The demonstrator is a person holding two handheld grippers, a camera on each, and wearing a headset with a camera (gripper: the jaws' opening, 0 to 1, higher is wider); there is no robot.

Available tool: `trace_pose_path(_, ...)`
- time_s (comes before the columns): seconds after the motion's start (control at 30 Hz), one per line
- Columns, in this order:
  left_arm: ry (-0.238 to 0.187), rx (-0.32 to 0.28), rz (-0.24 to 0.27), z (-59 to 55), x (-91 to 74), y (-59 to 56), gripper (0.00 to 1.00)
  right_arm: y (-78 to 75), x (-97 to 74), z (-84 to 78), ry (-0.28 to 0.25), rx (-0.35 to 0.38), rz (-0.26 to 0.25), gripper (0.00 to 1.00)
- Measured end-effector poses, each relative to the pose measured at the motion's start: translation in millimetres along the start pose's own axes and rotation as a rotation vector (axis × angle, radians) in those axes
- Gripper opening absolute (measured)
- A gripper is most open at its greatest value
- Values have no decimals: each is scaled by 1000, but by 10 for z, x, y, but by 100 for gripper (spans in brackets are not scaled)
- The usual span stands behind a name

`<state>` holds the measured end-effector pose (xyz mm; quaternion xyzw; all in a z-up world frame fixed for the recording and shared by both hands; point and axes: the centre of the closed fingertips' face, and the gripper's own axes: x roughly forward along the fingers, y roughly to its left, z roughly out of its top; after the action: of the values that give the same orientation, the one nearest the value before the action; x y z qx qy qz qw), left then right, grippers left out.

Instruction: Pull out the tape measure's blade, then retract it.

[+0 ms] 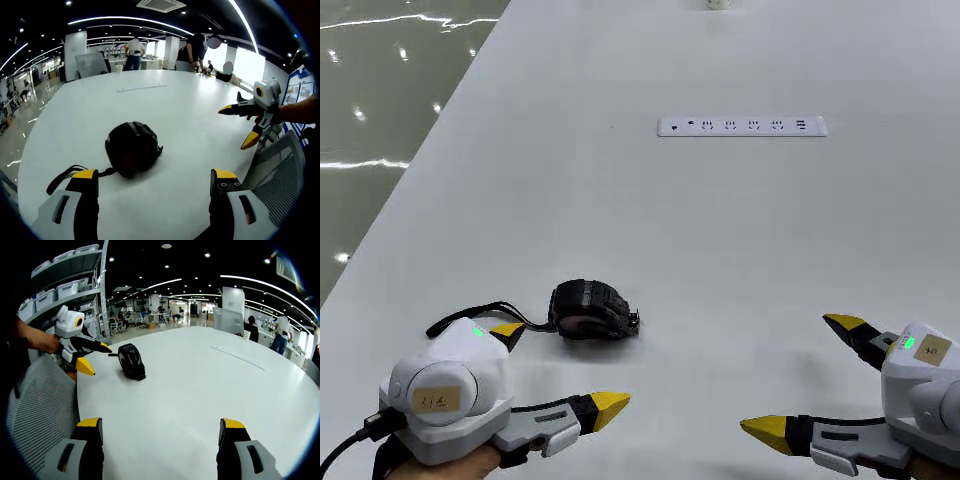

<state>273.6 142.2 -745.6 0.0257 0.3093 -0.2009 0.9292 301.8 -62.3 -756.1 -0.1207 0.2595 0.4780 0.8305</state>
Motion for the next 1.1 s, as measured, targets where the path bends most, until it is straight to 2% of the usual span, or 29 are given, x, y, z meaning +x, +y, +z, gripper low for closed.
trace_pose_path(0.17, -27, 32, -16, 50, -21, -51, 93, 41, -52, -44, 3, 30, -9, 99)
trace_pose_path(0.27, -32, 33, -22, 64, -34, -62, 94, 48, -83, -43, -4, 48, -19, 99)
trace_pose_path(0.37, -55, 20, -35, 97, -63, -84, 96, 48, -111, -37, -9, 59, -31, 99)
trace_pose_path(0.43, -36, 13, -32, 69, -76, -87, 94, 46, -123, -38, -10, 66, -39, 99)
trace_pose_path(0.5, -52, 33, -28, 80, -102, -80, 95, 47, -140, -26, -18, 67, -48, 99)
trace_pose_path(0.63, -35, 33, -42, 35, -120, -92, 99, 55, -173, -30, -20, 77, -59, 99)
trace_pose_path(1.0, -55, 31, -70, 59, -199, -133, 99, 55, -259, -5, -46, 80, -85, 99)
trace_pose_path(1.1, -46, 29, -73, 39, -205, -143, 99, 43, -265, -4, -50, 76, -90, 99)
